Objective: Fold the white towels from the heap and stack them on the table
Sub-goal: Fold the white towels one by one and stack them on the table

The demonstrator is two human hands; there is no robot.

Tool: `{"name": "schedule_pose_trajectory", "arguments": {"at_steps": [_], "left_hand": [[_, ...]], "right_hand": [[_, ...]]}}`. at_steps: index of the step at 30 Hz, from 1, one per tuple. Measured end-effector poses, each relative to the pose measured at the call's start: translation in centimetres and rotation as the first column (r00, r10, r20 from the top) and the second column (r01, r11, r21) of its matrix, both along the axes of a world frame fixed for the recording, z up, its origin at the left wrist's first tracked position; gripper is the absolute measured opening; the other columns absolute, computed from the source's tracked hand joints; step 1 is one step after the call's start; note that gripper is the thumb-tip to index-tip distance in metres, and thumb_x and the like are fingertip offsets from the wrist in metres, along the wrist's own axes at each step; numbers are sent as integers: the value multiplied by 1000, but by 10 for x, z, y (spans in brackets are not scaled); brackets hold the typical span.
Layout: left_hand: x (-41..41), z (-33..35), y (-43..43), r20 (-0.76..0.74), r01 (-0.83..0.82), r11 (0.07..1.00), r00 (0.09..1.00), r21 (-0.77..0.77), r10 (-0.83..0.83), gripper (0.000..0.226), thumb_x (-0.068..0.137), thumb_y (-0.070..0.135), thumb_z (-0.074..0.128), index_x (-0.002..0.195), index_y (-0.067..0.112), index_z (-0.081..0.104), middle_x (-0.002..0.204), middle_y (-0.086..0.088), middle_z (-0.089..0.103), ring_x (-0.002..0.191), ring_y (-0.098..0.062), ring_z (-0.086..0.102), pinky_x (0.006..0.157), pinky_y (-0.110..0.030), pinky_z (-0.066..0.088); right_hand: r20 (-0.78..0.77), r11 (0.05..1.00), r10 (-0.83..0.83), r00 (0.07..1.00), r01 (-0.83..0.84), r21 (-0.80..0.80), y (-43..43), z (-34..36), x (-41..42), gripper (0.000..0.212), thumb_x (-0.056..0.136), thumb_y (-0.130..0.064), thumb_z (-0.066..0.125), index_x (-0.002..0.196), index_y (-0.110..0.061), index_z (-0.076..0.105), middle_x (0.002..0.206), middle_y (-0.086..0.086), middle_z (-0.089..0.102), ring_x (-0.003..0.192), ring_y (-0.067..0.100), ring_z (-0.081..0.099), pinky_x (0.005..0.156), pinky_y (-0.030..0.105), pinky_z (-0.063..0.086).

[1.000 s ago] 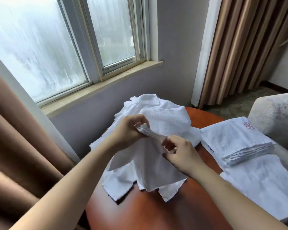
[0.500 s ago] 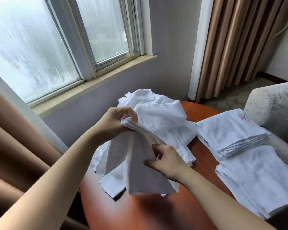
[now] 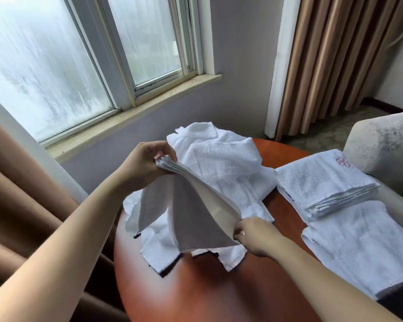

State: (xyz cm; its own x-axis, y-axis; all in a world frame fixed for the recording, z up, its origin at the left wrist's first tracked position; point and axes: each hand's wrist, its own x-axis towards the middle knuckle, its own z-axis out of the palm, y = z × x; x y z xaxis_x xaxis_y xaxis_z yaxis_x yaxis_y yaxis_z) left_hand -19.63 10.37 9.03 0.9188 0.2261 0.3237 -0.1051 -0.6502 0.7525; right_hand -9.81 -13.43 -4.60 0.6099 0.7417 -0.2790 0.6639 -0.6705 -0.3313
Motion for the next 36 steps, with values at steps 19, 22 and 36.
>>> {"name": "schedule_pose_trajectory", "arguments": {"at_steps": [19,22,36], "left_hand": [[-11,-2,3,3,-52,999,999,11,52,28,61,10,85,64,30,66,68,11,65,65,-6,54,65,-18,44],[-14,-2,6,13,-77,997,997,-7,77,31,66,-4,83,64,20,64,66,14,65,63,-2,54,64,-15,43],[-27,-29,23,-12,-218,976,976,-30,218,24,59,20,83,66,32,63,67,12,64,61,-2,51,60,-14,41]], "right_hand": [[-299,699,-422,856,517,494,-8,-3,18,26,84,-34,67,72,-14,54,67,-3,58,69,20,53,53,28,34],[-319,807,-368,874,470,357,-14,-3,27,24,73,-31,74,75,-18,54,71,-6,55,67,15,50,55,28,36],[-356,751,-492,794,594,287,-31,-25,54,15,79,-15,62,72,-16,48,76,2,52,66,19,47,51,26,36]]}}
